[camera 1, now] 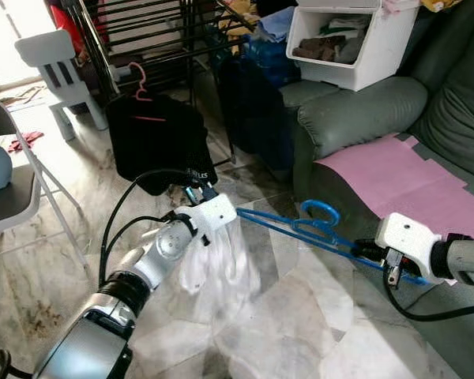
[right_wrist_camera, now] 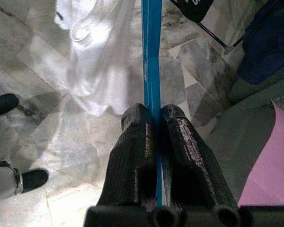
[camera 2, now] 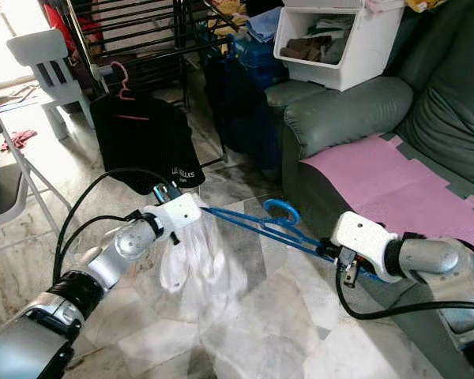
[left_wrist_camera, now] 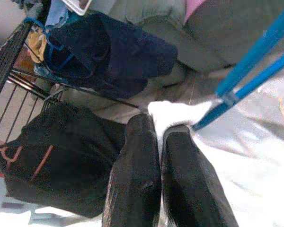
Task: Hang hanger
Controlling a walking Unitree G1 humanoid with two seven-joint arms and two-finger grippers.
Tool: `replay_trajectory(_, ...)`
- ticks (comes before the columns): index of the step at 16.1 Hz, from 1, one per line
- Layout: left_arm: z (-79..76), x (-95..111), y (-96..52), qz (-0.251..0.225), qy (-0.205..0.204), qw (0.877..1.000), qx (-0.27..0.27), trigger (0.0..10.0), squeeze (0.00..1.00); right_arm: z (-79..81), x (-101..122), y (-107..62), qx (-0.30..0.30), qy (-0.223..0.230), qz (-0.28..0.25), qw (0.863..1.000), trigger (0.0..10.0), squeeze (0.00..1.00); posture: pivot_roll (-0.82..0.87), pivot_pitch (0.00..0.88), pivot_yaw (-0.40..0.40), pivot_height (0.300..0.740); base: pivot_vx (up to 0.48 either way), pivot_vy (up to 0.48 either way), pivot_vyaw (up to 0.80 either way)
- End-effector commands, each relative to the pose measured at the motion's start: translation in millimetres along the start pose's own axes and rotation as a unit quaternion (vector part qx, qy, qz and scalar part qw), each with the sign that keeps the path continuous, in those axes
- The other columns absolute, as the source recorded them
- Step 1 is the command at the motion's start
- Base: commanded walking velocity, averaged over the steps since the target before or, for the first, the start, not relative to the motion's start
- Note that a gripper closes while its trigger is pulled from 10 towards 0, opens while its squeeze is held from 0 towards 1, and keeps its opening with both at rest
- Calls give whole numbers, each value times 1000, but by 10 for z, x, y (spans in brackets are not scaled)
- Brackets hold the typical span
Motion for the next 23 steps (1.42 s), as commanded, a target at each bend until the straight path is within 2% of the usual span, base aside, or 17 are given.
replay_trajectory(1, 147, 143, 30, -22, -9, 1000, 16, 10000, 0, 15, 22, 23, 7, -1, -6, 1000, 10000, 0, -161, 0, 75, 740, 0, 0, 0)
replay_trajectory(4, 130, 353, 63, -55, -26, 998, 4, 10000, 0, 67, 5, 115, 18, 5, -9, 1000, 10000, 0, -162, 0, 73, 740, 0, 0, 0)
replay_trajectory(5, 151, 470, 49, -77, -34, 996, 7, 10000, 0, 110, 29, 175, 27, 20, -21, 999, 10000, 0, -157, 0, 71, 740, 0, 0, 0)
replay_trajectory(8, 145, 654, -6, -133, -55, 990, -2, 10000, 0, 209, 24, 269, 47, 43, -28, 998, 10000, 0, -146, 0, 67, 740, 0, 0, 0)
replay_trajectory(9, 131, 680, -35, -146, -39, 989, -7, 10000, 0, 233, 16, 305, 49, 50, -31, 997, 10000, 0, -149, 0, 66, 740, 0, 0, 0)
replay_trajectory(11, 32, 829, -113, -194, -49, 979, -47, 10000, 0, 245, -23, 378, 44, 87, -34, 995, 10000, 0, -152, 0, 65, 740, 0, 0, 0)
replay_trajectory(12, -95, 941, -199, -228, -31, 969, -90, 10000, 0, 215, -71, 453, 19, 109, -32, 993, 10000, 0, -149, 0, 64, 740, 0, 0, 0)
replay_trajectory(13, -256, 1060, -333, -264, -24, 953, -144, 10000, 0, 88, -162, 582, -53, 162, -19, 985, 10000, 0, -144, 0, 60, 740, 0, 0, 0)
replay_trajectory(15, -339, 1122, -449, -283, -31, 941, -181, 10000, 0, -9, -191, 658, -100, 224, -28, 969, 10000, 0, -140, 0, 59, 740, 0, 0, 0)
replay_trajectory(17, -398, 1205, -605, -301, -49, 928, -215, 10000, 0, -115, -241, 735, -146, 314, -37, 937, 10000, 0, -132, 0, 56, 740, 0, 0, 0)
replay_trajectory(18, -408, 1218, -632, -300, -54, 927, -218, 10000, 0, -164, -266, 752, -168, 339, -38, 925, 10000, 0, -123, 0, 53, 740, 0, 0, 0)
replay_trajectory(19, -417, 1219, -664, -299, -72, 925, -223, 10000, 0, -232, -301, 765, -198, 377, -38, 904, 10000, 0, -121, 0, 52, 740, 0, 0, 0)
replay_trajectory(20, -421, 1193, -691, -293, -85, 926, -224, 10000, 0, -321, -354, 751, -239, 421, -39, 874, 10000, 0, -123, 0, 53, 740, 0, 0, 0)
replay_trajectory(21, -424, 1165, -697, -287, -90, 927, -224, 10000, 0, -362, -392, 725, -259, 446, -40, 856, 10000, 0, -123, 0, 53, 740, 0, 0, 0)
replay_trajectory(22, -422, 1064, -693, -265, -101, 934, -219, 10000, 0, -485, -454, 630, -311, 492, -50, 812, 10000, 0, -123, 0, 53, 740, 0, 0, 0)
replay_trajectory(23, -440, 881, -661, -230, -85, 946, -210, 10000, 0, -609, -510, 522, -352, 558, -74, 748, 10000, 0, -124, 0, 55, 740, 0, 0, 0)
Point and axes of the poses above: a point about 5 cm out from each wrist's last joint towards the gripper, its own y axis pointing out of the wrist towards the gripper, its own x axis along the axis of the wrist's last joint, z = x × y, the point moved 2 cm from there along y, pointing out of the wrist towards the gripper, and after that the axes turned 6 degrees about -y, right-handed, at the moved point
